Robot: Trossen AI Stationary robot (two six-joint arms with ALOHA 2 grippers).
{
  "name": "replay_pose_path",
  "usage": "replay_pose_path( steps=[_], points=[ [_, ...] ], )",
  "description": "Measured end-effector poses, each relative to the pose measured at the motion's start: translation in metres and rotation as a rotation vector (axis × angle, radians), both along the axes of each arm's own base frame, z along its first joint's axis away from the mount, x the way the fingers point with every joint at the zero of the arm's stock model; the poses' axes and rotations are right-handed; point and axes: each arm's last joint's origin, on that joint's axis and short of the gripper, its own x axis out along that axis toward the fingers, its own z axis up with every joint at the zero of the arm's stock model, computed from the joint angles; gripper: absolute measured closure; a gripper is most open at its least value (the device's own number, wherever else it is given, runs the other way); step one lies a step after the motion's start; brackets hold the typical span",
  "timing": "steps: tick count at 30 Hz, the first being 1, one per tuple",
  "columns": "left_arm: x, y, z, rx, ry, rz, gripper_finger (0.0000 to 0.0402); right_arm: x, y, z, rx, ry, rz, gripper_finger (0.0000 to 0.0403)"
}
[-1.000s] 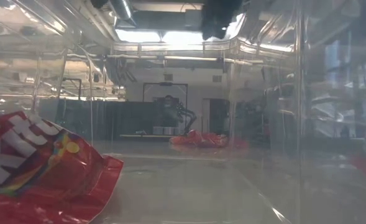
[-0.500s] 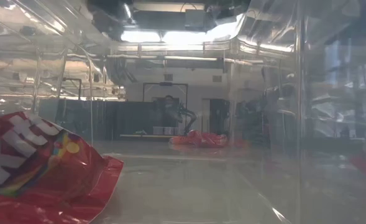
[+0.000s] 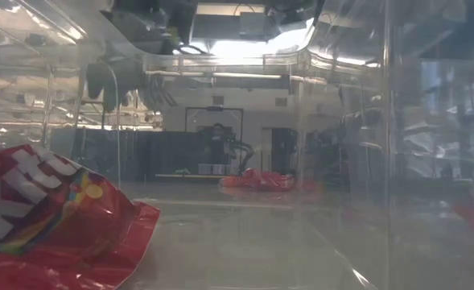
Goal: Sort candy
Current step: Put the red candy into the middle transparent bin
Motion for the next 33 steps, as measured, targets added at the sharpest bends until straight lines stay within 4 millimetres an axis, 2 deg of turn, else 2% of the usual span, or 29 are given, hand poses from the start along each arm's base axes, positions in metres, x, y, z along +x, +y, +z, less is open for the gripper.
replay_pose_path(
  steps=[4,10,16,24,28,30,33],
  points=[
    [-0.011,-0.002,-0.017,-0.018,0.024,-0.058,0.0160,-0.005,0.002,-0.002,0.036,0.049,0.016,0.0400],
    [-0.030,-0.007,-0.060,-0.044,0.126,-0.107,0.0160,-0.005,0.002,-0.002,0.040,0.057,0.013,0.0400],
    [-0.050,-0.012,-0.097,-0.001,0.210,-0.033,0.0160,-0.005,0.002,-0.002,0.030,0.051,0.005,0.0400],
    [-0.054,-0.017,-0.116,0.057,0.171,-0.050,0.0160,-0.001,0.001,0.001,0.030,0.010,-0.010,0.0400],
    [-0.054,-0.018,-0.117,0.071,0.166,-0.050,0.0166,-0.001,0.001,0.001,0.031,0.009,-0.009,0.0400],
    [-0.054,-0.018,-0.117,0.072,0.165,-0.050,0.0185,-0.001,0.001,0.001,0.030,0.007,-0.009,0.0400],
    [-0.054,-0.018,-0.117,0.073,0.162,-0.050,0.0239,0.001,0.000,0.002,0.025,-0.012,-0.009,0.0400]
  ],
)
